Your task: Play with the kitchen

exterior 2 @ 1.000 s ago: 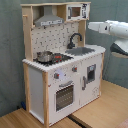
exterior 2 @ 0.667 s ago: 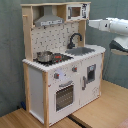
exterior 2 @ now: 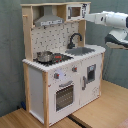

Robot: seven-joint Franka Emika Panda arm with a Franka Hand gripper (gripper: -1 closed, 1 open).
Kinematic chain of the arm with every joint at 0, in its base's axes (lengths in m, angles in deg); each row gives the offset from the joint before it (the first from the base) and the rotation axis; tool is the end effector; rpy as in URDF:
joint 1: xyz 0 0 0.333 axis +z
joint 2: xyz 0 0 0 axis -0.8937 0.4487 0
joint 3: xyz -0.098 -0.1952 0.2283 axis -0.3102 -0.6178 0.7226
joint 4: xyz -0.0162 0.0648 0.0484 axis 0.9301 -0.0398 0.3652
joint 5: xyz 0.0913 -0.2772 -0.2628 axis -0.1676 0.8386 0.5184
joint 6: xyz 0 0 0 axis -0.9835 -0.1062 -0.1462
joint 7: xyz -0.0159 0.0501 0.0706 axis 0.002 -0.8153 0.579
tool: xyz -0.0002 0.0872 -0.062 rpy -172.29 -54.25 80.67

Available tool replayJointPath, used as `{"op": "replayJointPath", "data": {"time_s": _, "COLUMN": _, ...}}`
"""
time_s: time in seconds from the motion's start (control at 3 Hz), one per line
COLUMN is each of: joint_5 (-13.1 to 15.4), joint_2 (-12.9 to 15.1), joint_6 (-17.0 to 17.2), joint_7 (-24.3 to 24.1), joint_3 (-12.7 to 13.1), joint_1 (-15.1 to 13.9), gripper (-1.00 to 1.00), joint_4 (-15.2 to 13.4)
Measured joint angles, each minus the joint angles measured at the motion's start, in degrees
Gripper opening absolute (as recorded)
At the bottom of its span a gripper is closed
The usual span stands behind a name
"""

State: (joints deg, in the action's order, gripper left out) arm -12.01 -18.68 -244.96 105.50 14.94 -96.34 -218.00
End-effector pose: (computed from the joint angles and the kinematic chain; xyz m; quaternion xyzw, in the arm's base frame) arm 0.2967 0.2951 0.7123 0.2781 0.6131 0.2776 0.6853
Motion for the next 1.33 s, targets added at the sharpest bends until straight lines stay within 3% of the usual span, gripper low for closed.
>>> {"op": "replayJointPath", "data": {"time_s": 0.33, "joint_5": 0.01, "joint_2": 4.23, "joint_6": -0.58, "joint_7": 0.66, "joint_3": 1.76, "joint_1": -2.74, "gripper": 1.0, "joint_4": 2.85}}
{"op": "replayJointPath", "data": {"time_s": 0.67, "joint_5": 0.01, "joint_2": 7.66, "joint_6": -3.38, "joint_7": 0.89, "joint_3": 3.58, "joint_1": -5.9, "gripper": 1.0, "joint_4": 3.74}}
{"op": "replayJointPath", "data": {"time_s": 1.33, "joint_5": 0.02, "joint_2": 11.92, "joint_6": -9.13, "joint_7": 2.92, "joint_3": 6.73, "joint_1": -14.68, "gripper": 1.0, "joint_4": 4.59}}
